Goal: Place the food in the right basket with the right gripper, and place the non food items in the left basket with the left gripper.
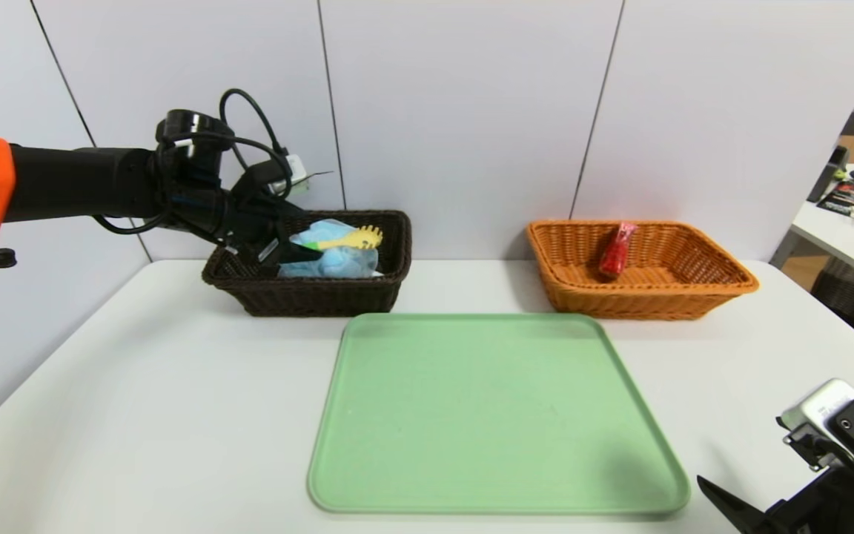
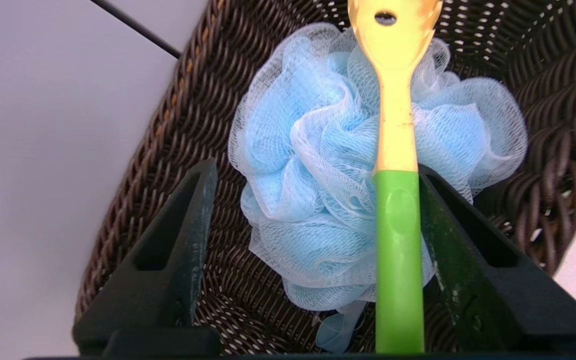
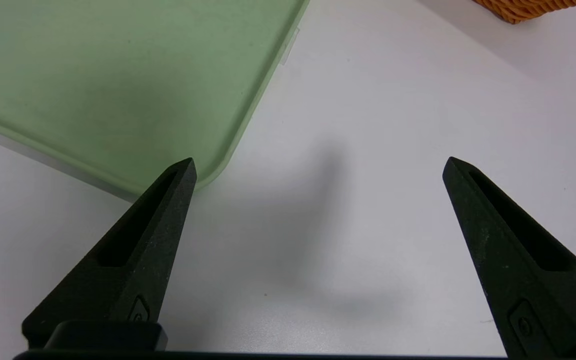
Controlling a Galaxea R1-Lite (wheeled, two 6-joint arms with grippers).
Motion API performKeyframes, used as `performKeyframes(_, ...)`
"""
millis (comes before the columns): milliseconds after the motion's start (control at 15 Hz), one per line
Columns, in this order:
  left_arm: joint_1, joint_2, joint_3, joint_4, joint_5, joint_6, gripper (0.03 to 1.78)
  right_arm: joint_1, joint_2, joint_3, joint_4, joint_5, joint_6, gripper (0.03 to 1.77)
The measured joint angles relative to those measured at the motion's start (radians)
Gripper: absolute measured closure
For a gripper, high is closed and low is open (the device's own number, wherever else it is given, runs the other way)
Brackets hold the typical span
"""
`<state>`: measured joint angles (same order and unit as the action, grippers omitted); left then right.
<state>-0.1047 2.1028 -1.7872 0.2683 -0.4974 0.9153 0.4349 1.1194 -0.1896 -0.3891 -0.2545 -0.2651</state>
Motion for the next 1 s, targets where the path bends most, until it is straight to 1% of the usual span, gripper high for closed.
performKeyframes(133,-0.001,-0.03,0.009,0.0,-0.005,0.0,0.39,0.0,-0.011,0.004,0.0,-0.001,-0.008,0.1)
performKeyframes(467,-0.001,-0.106,0.057,0.0,-0.007,0.0,0.25,0.0,-0.041,0.013,0.002,-0.001,-0.02,0.1)
performKeyframes(1000,-0.001,-0.176,0.082,0.035,-0.008,0.0,0.16,0.0,-0.076,0.021,0.006,0.003,-0.038,0.1)
